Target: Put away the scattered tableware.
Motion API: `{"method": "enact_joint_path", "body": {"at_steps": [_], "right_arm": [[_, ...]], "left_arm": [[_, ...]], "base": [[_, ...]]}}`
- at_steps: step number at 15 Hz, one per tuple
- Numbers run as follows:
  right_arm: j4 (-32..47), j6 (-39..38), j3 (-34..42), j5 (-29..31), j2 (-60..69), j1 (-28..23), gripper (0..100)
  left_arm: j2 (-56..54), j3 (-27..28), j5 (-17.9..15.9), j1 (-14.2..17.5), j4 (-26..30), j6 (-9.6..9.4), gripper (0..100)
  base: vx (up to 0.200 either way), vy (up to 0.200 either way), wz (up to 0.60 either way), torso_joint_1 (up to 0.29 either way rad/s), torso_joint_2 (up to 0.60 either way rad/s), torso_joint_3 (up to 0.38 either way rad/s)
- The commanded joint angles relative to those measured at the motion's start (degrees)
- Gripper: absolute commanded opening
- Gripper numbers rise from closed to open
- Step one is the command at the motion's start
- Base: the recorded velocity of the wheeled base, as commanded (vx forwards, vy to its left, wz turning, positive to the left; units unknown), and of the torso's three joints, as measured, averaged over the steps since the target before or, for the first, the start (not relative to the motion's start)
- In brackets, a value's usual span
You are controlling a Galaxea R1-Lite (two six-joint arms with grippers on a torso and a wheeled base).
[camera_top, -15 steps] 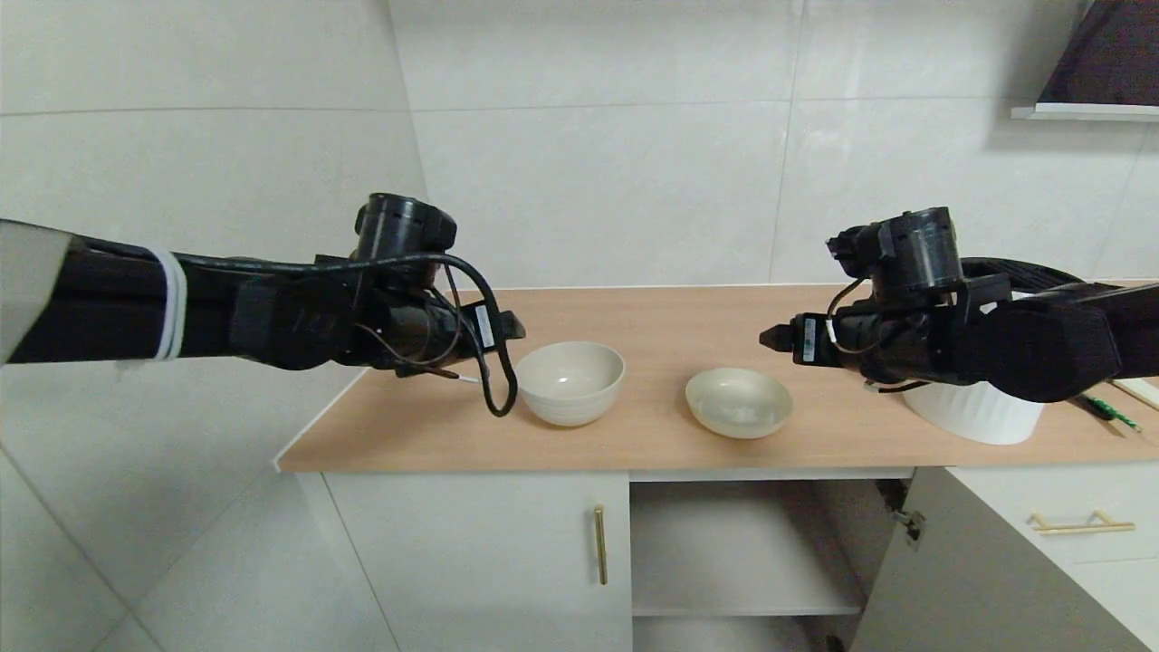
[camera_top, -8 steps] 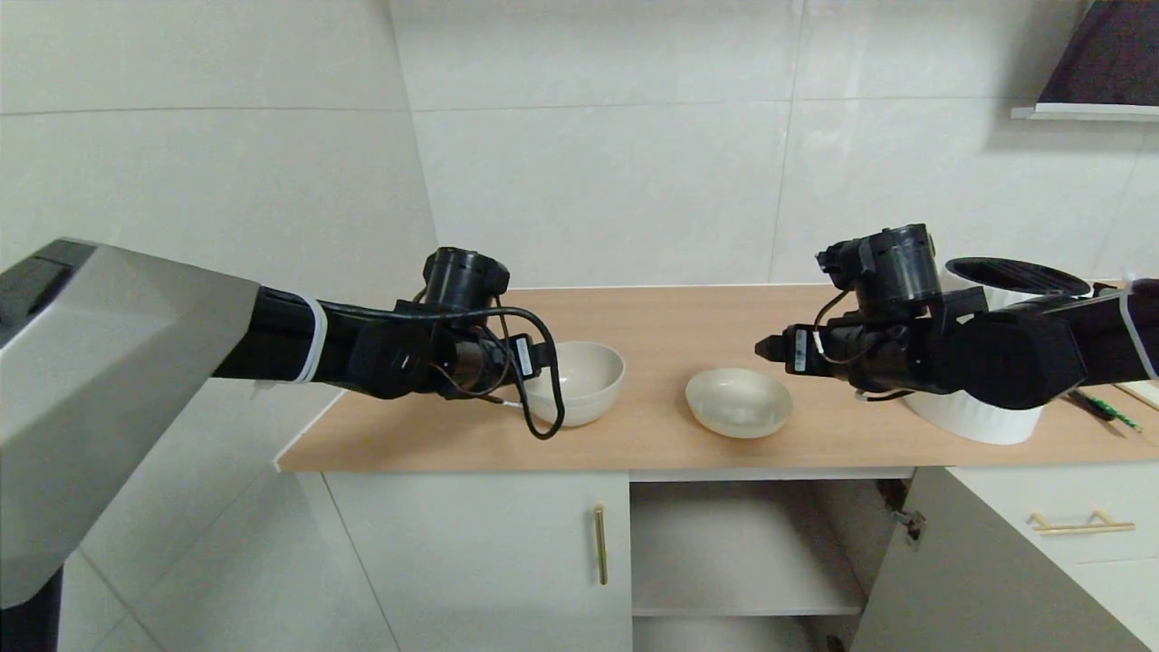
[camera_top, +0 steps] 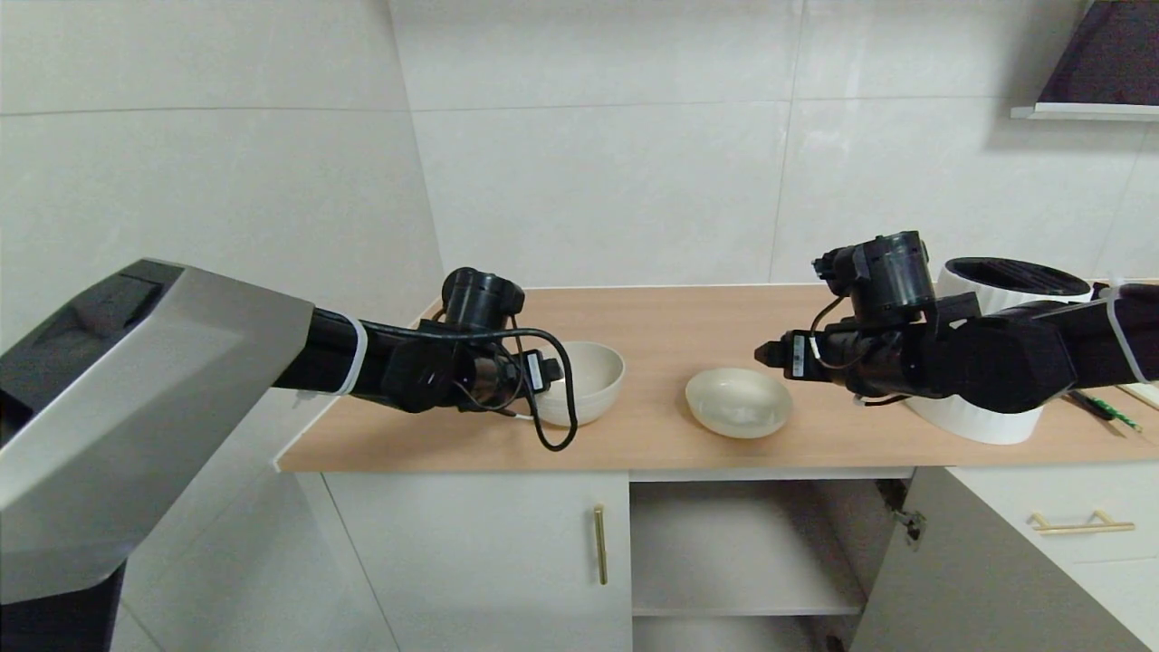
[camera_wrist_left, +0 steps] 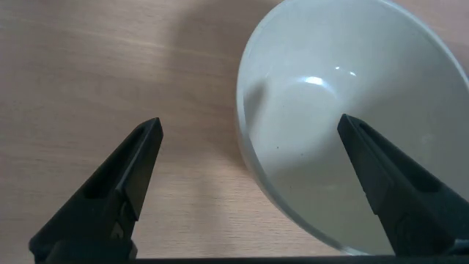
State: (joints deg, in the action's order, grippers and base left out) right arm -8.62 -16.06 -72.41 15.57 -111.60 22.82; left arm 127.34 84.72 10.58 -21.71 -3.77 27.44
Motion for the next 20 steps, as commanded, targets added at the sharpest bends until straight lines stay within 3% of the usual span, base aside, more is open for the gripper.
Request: {"method": "enact_joint_path", "body": {"at_steps": [1, 8, 20], "right_arm": [[0.0, 0.0, 0.0, 0.0, 0.2, 0.0, 100], [0.0, 0.1, 0.1, -0.1, -0.1, -0.1, 100], [0.0, 0.2, -2.3, 1.3, -11.0, -2.7, 100]], "left_arm": [[-0.2, 0.0, 0.1, 0.0, 0.0, 0.07, 0], [-2.8, -1.0, 0.8, 0.0, 0.0, 0.68, 0], [-12.6, -8.3, 0.8, -4.5, -0.2, 0.24, 0]], "base": [[0.0, 0.0, 0.0, 0.0, 0.0, 0.0], [0.0, 0.0, 0.0, 0.0, 0.0, 0.0], [0.0, 0.0, 0.0, 0.0, 0.0, 0.0]]}}
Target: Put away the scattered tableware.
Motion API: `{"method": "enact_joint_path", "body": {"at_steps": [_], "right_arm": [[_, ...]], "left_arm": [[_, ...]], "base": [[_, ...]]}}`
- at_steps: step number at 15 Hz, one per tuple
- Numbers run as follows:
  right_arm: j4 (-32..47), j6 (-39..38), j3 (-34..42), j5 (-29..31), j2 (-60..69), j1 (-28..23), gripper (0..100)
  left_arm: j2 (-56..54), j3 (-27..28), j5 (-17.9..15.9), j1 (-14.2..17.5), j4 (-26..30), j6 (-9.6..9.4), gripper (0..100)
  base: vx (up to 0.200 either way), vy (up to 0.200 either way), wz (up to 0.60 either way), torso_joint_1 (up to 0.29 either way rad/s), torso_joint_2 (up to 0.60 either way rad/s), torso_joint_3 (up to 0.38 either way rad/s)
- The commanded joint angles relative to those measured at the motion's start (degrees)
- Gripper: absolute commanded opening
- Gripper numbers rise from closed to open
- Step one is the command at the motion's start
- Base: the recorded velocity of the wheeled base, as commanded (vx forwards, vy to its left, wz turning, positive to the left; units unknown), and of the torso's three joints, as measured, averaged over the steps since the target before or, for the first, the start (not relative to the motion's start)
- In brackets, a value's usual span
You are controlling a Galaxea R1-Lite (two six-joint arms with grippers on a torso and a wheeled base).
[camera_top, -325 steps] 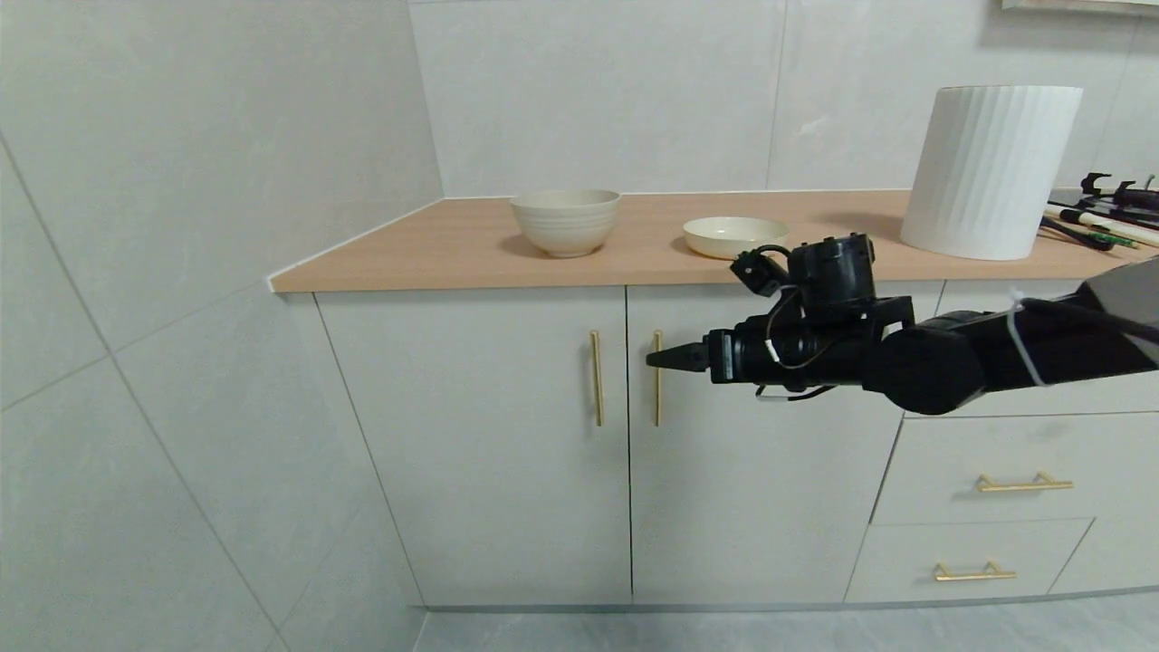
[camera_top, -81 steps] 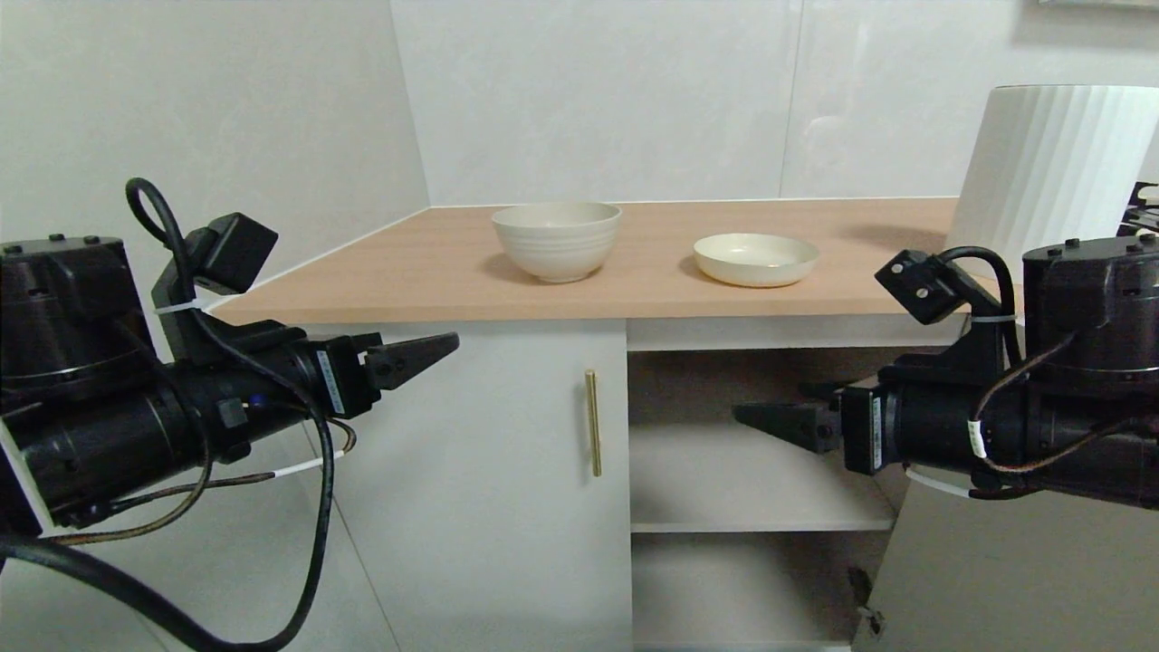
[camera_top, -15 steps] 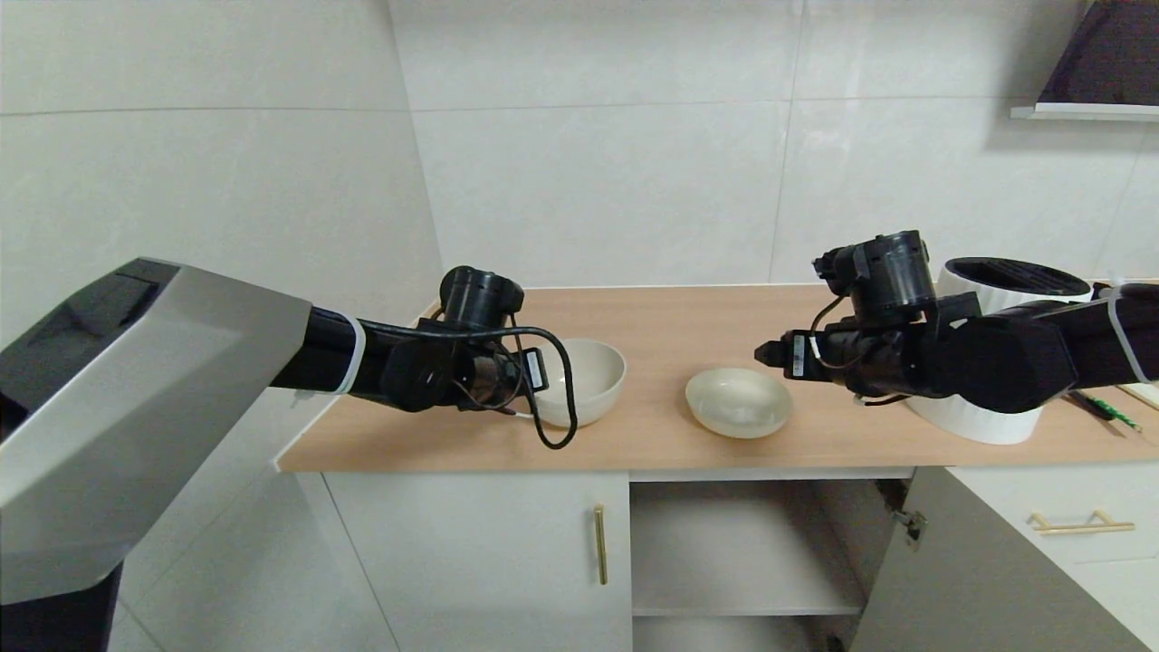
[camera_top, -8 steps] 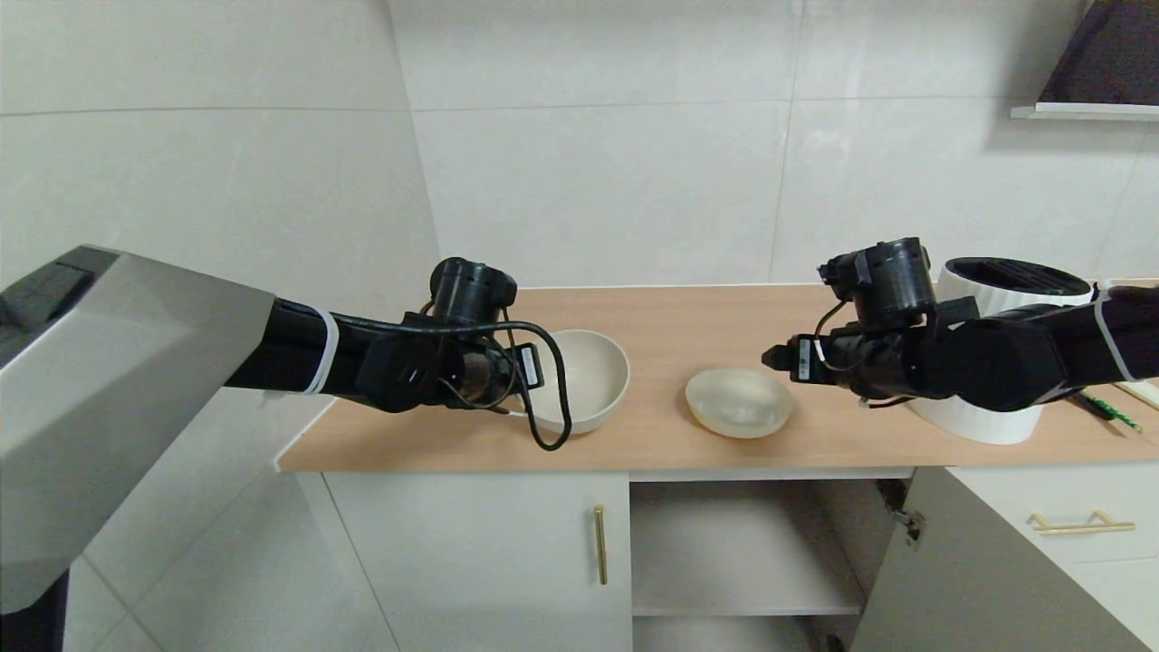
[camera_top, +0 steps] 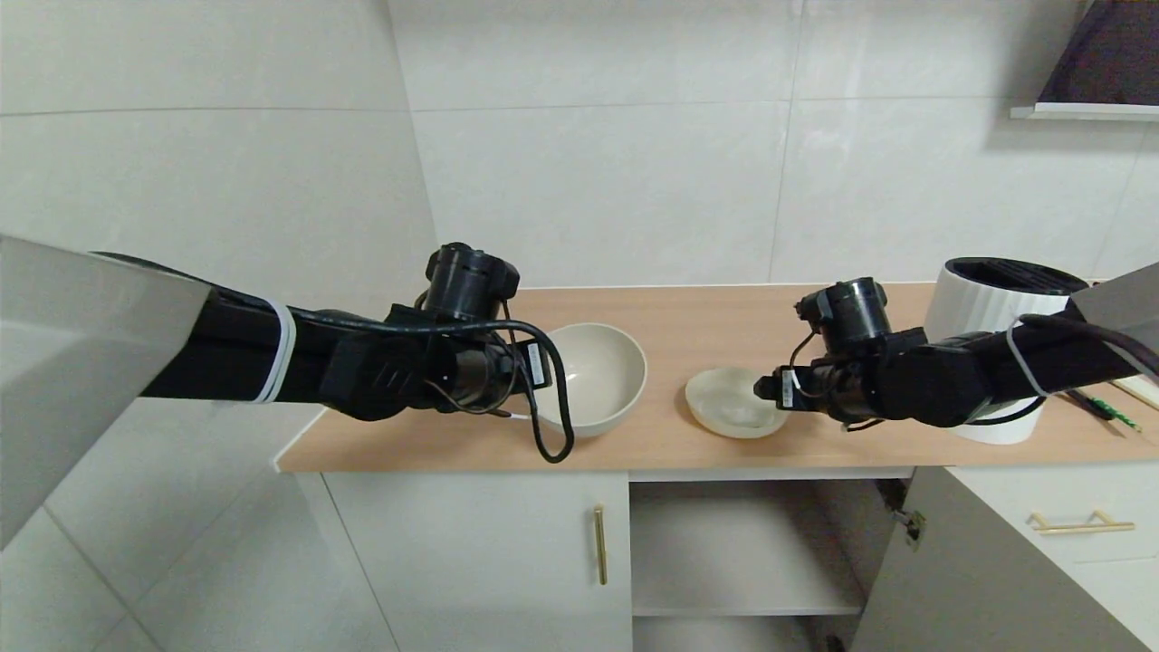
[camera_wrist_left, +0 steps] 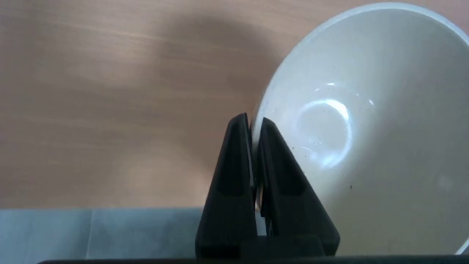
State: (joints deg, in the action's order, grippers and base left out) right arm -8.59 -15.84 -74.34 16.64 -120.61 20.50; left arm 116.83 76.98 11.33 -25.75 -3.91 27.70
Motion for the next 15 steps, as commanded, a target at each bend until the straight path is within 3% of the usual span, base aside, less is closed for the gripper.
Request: {"method": "enact_joint_path", "body": {"at_steps": [1, 8, 9, 15], "right_arm": [[0.0, -0.1, -0.4, 0.7, -2.8, -1.0, 100], [0.0, -0.2, -1.1, 0.6, -3.2, -1.6, 100], [0.0, -0.2, -1.0, 0.6, -3.2, -1.5, 0], [0.0, -0.2, -0.6, 0.1, -2.5, -1.5, 0]], "left_arm": [[-2.6, -0.9, 0.0, -0.8, 0.0, -0.01, 0], [-3.0, -1.0, 0.0, -1.0, 0.0, -0.01, 0], [-3.1, -1.0, -0.1, -1.0, 0.0, -0.1, 0], [-3.2, -1.4, -0.1, -1.0, 0.0, -0.01, 0]], "base": [[0.0, 0.0, 0.0, 0.0, 0.0, 0.0], [0.0, 0.0, 0.0, 0.0, 0.0, 0.0], [0.0, 0.0, 0.0, 0.0, 0.0, 0.0], [0.0, 0.0, 0.0, 0.0, 0.0, 0.0]]}}
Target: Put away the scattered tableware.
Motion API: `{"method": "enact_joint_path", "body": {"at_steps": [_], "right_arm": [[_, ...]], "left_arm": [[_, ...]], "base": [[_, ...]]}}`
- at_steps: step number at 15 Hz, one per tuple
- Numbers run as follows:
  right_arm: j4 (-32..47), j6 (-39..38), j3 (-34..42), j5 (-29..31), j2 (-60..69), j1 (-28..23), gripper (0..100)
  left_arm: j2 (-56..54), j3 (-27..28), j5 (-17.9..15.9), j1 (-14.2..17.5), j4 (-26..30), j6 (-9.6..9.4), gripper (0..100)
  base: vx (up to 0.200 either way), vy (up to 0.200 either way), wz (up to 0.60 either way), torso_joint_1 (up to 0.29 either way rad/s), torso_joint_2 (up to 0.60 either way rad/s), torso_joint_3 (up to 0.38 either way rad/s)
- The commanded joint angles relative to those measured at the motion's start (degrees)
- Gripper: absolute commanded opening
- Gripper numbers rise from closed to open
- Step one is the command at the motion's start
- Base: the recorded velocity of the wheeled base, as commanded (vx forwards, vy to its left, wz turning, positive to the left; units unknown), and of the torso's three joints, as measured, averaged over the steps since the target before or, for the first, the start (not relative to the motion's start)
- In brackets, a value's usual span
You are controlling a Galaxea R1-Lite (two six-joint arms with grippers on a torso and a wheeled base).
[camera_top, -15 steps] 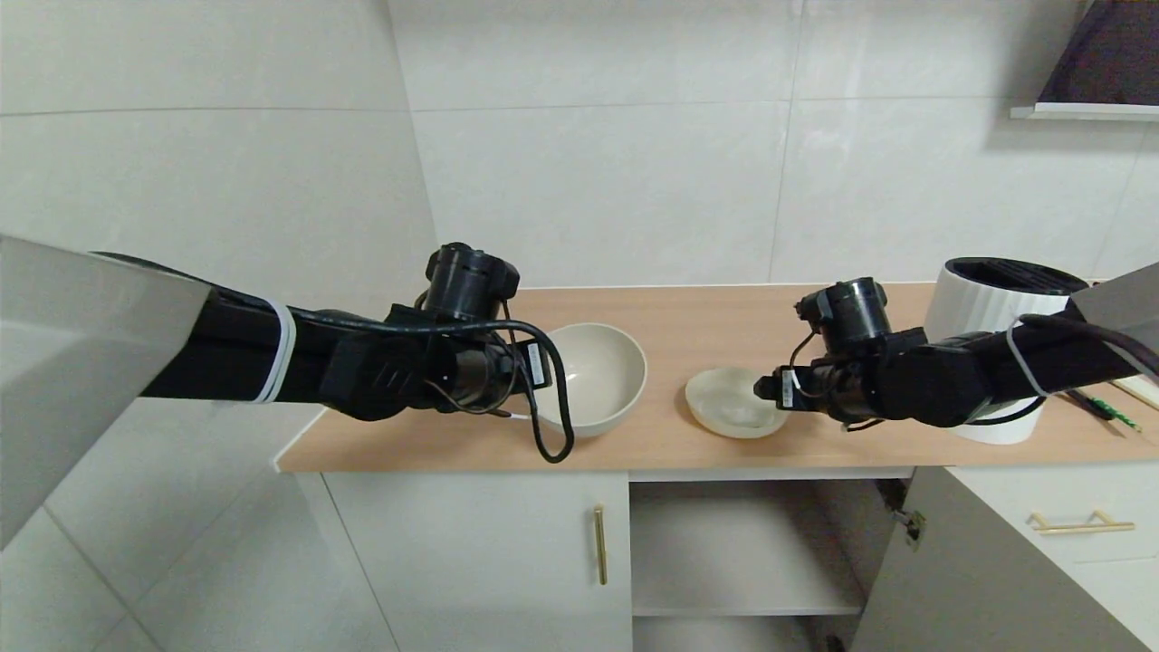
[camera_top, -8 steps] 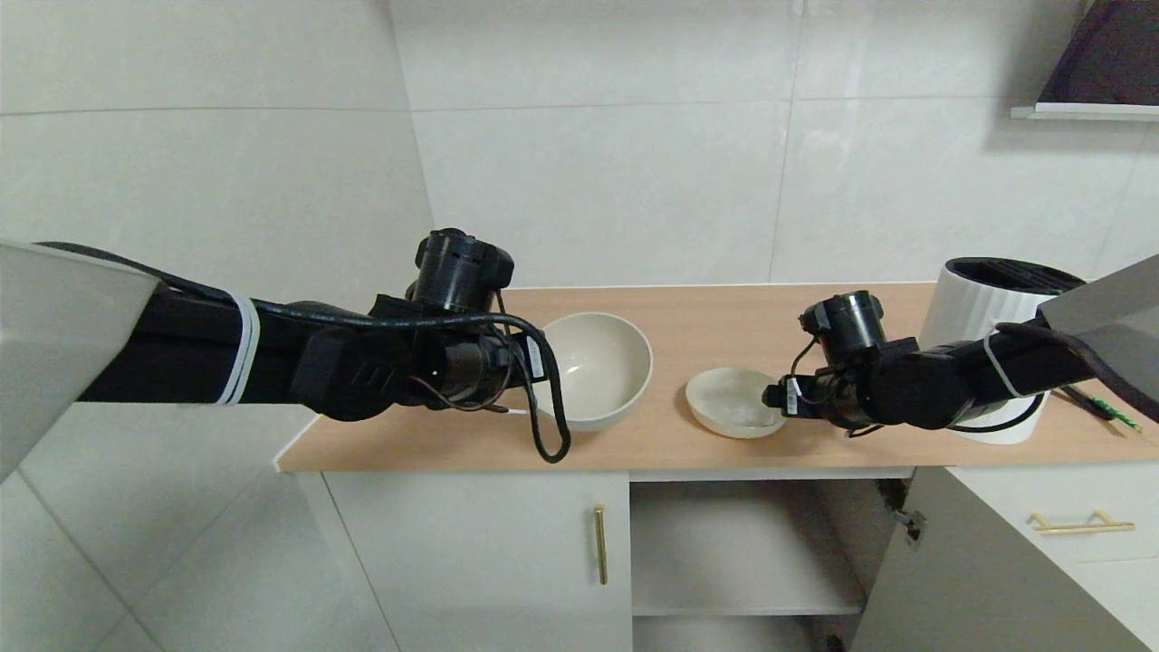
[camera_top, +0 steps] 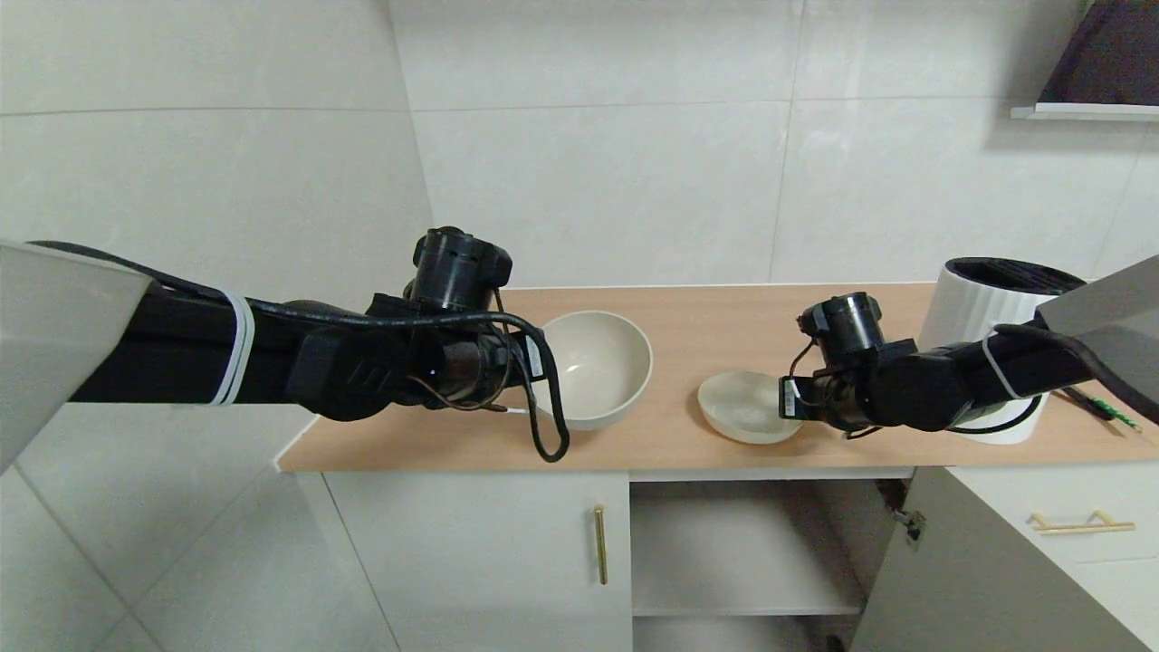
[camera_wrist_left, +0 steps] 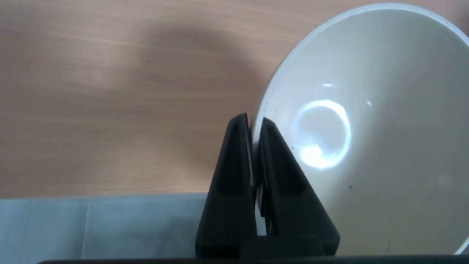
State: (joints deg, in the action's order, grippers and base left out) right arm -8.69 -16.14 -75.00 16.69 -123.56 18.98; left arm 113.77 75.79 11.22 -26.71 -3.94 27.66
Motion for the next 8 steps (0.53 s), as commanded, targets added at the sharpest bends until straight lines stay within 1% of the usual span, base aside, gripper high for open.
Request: {"method": "enact_joint_path", "body": {"at_steps": [1, 2, 3, 5, 6, 8], "right_arm": [[0.1, 0.0, 0.1, -0.1, 1.0, 0.0, 0], [0.1, -0.2, 0.4, -0.2, 1.9, 0.0, 0], [0.3, -0.8, 1.3, -1.2, 3.9, 0.0, 0], [0.4, -0.6, 4.5, -5.7, 8.0, 0.1, 0], [0.6, -0.3, 8.1, -10.5, 12.8, 0.2, 0], [1.0, 0.5, 11.3, -11.9, 20.0, 0.2, 0]], "left_arm": [[-0.6, -0.5, 0.0, 0.0, 0.0, 0.03, 0], [-1.1, -1.0, -0.3, 0.0, -0.1, -0.15, 0], [-1.5, -1.7, -0.6, 0.2, -0.2, -0.77, 0], [-2.7, -3.3, -0.8, 0.5, -1.1, -1.03, 0], [-4.9, -6.5, -1.5, 0.6, -2.6, -1.29, 0], [-10.0, -13.6, -2.1, 1.1, -5.6, -1.38, 0]], "base": [[0.0, 0.0, 0.0, 0.0, 0.0, 0.0], [0.0, 0.0, 0.0, 0.0, 0.0, 0.0], [0.0, 0.0, 0.0, 0.0, 0.0, 0.0], [0.0, 0.0, 0.0, 0.0, 0.0, 0.0], [0.0, 0.0, 0.0, 0.0, 0.0, 0.0], [0.0, 0.0, 0.0, 0.0, 0.0, 0.0]]}}
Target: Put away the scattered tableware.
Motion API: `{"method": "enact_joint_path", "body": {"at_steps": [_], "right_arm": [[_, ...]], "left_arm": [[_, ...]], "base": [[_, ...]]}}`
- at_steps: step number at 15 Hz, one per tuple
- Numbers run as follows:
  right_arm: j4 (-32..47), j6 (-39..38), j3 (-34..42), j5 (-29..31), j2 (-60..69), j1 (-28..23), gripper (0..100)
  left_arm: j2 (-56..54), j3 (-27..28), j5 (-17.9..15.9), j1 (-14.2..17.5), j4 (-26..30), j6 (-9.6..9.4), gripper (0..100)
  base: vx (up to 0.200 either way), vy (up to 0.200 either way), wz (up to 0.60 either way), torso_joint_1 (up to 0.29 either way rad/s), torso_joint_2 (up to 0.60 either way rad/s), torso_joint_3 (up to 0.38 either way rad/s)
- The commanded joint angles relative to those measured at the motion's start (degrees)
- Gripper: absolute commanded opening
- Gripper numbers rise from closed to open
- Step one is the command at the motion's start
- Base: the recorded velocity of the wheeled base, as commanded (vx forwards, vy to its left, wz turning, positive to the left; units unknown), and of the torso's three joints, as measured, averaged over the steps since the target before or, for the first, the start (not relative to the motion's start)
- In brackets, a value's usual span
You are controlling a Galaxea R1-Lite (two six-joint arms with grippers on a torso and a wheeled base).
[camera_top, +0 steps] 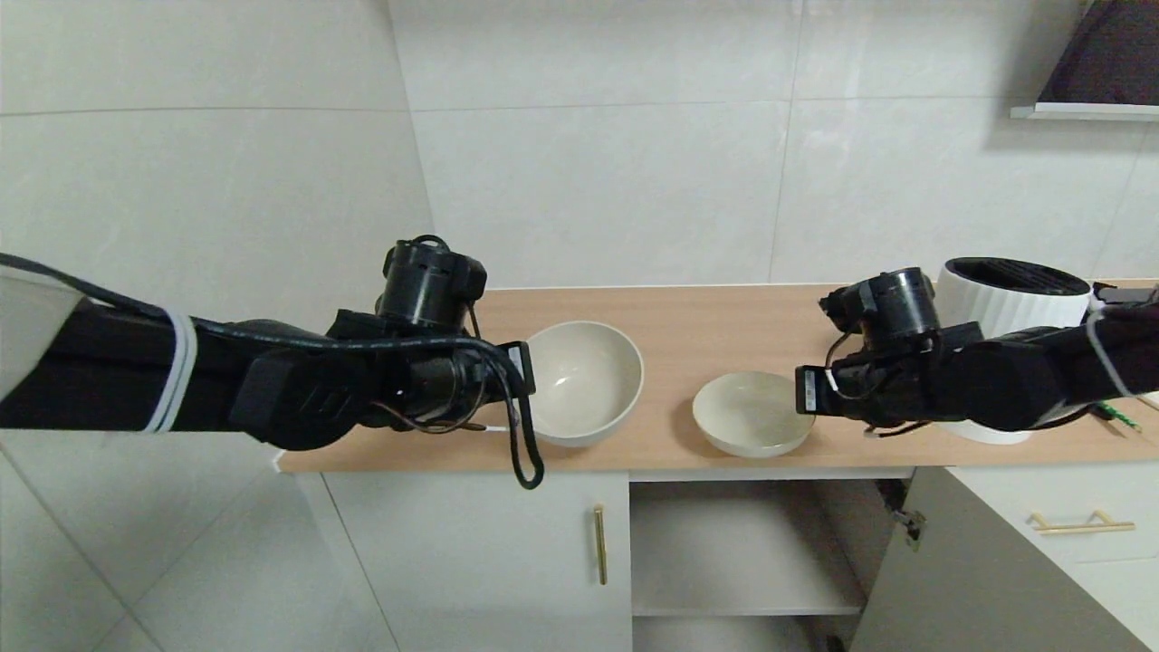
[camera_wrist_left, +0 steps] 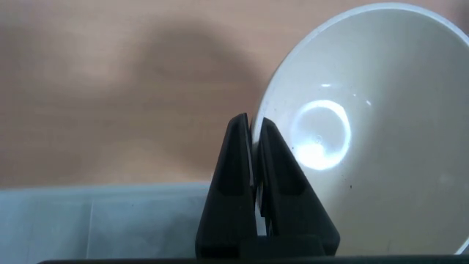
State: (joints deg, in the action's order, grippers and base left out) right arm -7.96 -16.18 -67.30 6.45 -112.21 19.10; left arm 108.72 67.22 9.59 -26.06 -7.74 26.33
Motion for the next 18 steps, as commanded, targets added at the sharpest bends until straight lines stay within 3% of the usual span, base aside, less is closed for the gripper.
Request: {"method": "enact_joint_path", "body": {"at_steps": [1, 3, 8, 11, 13, 15, 18], "right_arm": [[2.3, 0.5, 4.5, -1.8, 11.9, 0.1, 0], [8.7, 0.5, 9.0, -3.0, 17.8, 1.8, 0], [8.6, -0.1, 14.8, -6.8, 22.0, 1.6, 0], [8.0, 0.4, 16.0, -6.6, 22.4, 0.4, 0], [6.6, 0.4, 16.5, -6.6, 22.1, 0.2, 0], [5.8, 0.4, 17.1, -6.6, 21.8, 0.2, 0], [4.1, 1.1, 18.1, -6.5, 21.2, 0.2, 0]], "left_arm": [[-6.8, -7.3, -0.9, 1.5, -3.6, -0.05, 0], [-8.9, -9.8, -1.2, 1.5, -4.2, 0.21, 0], [-11.8, -20.5, -1.6, 0.4, -6.9, 0.04, 0], [-12.0, -22.1, -1.6, 0.4, -7.8, -0.14, 0], [-12.0, -22.6, -1.5, 0.4, -7.9, -1.55, 0], [-11.9, -22.7, -1.5, 0.4, -7.9, -1.81, 0], [-12.0, -22.7, -1.4, 0.3, -7.9, -2.16, 0]], "base": [[0.0, 0.0, 0.0, 0.0, 0.0, 0.0], [0.0, 0.0, 0.0, 0.0, 0.0, 0.0], [0.0, 0.0, 0.0, 0.0, 0.0, 0.0], [0.0, 0.0, 0.0, 0.0, 0.0, 0.0], [-0.2, 0.0, 0.0, 0.002, 0.0, 0.002], [-0.2, 0.0, 0.0, 0.015, 0.0, 0.0], [0.0, 0.0, 0.0, 0.0, 0.0, 0.0]]}}
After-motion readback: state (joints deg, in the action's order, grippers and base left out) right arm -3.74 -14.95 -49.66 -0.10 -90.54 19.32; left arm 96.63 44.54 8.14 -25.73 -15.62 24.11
